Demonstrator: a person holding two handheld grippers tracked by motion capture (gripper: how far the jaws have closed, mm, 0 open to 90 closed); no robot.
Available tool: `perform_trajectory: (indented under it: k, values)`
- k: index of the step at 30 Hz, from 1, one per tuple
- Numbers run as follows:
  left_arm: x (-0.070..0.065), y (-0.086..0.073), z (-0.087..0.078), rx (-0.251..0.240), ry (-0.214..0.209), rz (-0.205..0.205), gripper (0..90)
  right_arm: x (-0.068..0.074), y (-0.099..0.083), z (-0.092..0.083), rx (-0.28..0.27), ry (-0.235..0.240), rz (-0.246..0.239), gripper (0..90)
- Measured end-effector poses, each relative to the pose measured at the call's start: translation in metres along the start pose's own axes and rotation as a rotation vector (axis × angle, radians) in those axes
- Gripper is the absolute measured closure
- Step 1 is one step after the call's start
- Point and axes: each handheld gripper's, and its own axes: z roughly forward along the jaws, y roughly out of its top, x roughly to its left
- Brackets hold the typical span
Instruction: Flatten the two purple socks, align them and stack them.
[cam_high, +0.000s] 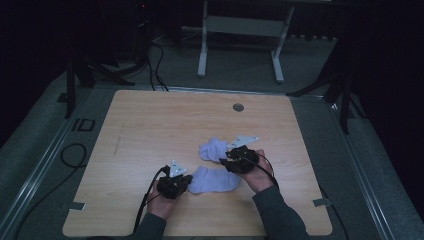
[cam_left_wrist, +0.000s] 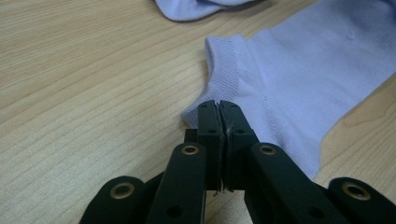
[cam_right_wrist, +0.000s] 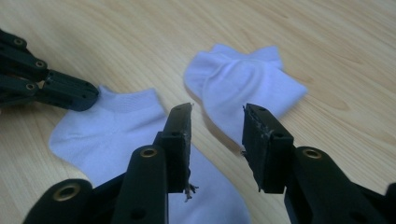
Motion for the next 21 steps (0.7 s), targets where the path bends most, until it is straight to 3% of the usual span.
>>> perform_trajectory:
  k: [6,13,18,21]
  values:
    - [0.000,0.000,0.000,-0.001,-0.005,0.000,87.7,-0.003,0.006,0.019,0.058,0.024,-0.026,61.7]
    - [0.000,0.000,0.000,-0.001,-0.006,0.005,86.7,0.000,0.021,0.037,0.120,0.030,-0.090,69.1]
    - [0.000,0.000,0.000,0.001,-0.008,0.005,86.7,-0.005,0.034,0.048,0.133,0.041,-0.077,69.9]
    - [-0.001,0.000,0.000,-0.002,-0.008,0.003,86.7,-0.011,0.038,0.058,0.141,0.052,-0.043,70.4]
